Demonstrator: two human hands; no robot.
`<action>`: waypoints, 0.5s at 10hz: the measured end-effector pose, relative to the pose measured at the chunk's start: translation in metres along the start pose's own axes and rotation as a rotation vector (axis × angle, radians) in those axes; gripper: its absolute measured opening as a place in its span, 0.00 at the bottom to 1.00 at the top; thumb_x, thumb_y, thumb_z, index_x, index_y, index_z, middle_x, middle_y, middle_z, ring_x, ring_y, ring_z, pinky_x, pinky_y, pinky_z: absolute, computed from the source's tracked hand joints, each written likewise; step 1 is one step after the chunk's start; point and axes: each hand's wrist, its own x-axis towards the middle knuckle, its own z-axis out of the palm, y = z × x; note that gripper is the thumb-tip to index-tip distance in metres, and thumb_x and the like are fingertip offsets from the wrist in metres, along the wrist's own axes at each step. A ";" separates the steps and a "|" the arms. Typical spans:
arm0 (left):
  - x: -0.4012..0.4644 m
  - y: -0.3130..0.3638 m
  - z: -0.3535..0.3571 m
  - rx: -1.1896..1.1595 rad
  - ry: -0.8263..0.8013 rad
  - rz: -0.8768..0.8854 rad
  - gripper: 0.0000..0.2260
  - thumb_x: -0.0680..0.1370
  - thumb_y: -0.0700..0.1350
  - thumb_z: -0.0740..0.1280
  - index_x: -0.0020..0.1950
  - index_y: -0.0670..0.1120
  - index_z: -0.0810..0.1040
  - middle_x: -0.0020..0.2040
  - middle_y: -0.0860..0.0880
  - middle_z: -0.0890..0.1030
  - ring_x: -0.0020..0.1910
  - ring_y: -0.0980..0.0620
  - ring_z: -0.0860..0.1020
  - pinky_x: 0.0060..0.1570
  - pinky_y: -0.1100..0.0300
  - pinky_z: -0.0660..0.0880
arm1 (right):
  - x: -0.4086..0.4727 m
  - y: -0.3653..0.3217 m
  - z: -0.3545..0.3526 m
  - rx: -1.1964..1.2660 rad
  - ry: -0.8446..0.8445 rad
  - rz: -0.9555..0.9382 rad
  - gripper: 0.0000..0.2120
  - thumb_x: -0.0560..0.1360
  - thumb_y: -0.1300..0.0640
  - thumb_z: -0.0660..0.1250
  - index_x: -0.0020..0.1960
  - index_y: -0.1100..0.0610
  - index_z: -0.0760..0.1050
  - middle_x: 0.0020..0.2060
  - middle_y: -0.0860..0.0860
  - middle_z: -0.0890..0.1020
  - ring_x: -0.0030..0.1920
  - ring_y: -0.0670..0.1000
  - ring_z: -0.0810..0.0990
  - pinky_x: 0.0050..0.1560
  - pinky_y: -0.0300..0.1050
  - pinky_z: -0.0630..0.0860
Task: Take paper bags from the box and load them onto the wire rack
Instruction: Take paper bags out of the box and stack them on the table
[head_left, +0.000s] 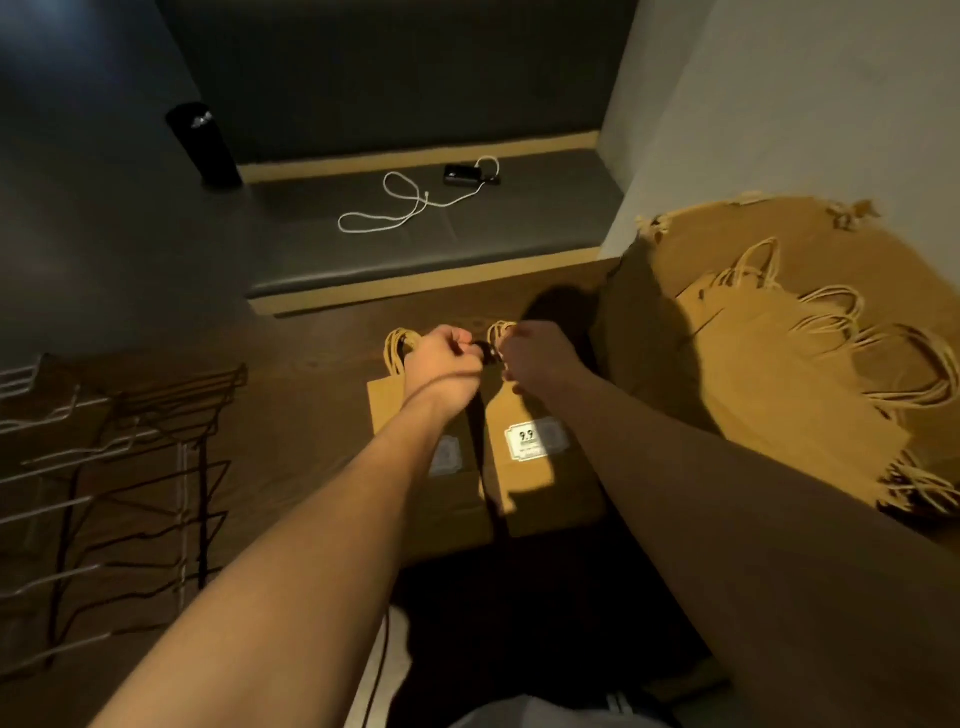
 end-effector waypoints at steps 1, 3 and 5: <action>-0.003 0.056 0.024 -0.058 0.074 0.115 0.08 0.78 0.40 0.63 0.47 0.51 0.79 0.45 0.52 0.81 0.50 0.51 0.79 0.52 0.62 0.73 | 0.004 -0.028 -0.049 0.048 0.048 -0.139 0.10 0.77 0.58 0.59 0.50 0.60 0.78 0.43 0.54 0.79 0.43 0.56 0.79 0.49 0.55 0.81; -0.023 0.163 0.104 -0.134 -0.021 0.313 0.08 0.80 0.39 0.61 0.51 0.48 0.79 0.46 0.52 0.81 0.43 0.59 0.76 0.42 0.68 0.70 | 0.023 -0.024 -0.184 -0.104 0.323 -0.257 0.09 0.79 0.57 0.60 0.51 0.59 0.78 0.43 0.55 0.81 0.44 0.55 0.81 0.53 0.51 0.80; -0.027 0.177 0.212 0.360 -0.409 0.212 0.16 0.80 0.47 0.65 0.65 0.41 0.76 0.61 0.39 0.80 0.58 0.42 0.79 0.53 0.55 0.76 | 0.033 0.078 -0.278 -0.112 0.326 0.068 0.11 0.77 0.58 0.62 0.54 0.62 0.79 0.50 0.57 0.81 0.51 0.57 0.79 0.54 0.49 0.75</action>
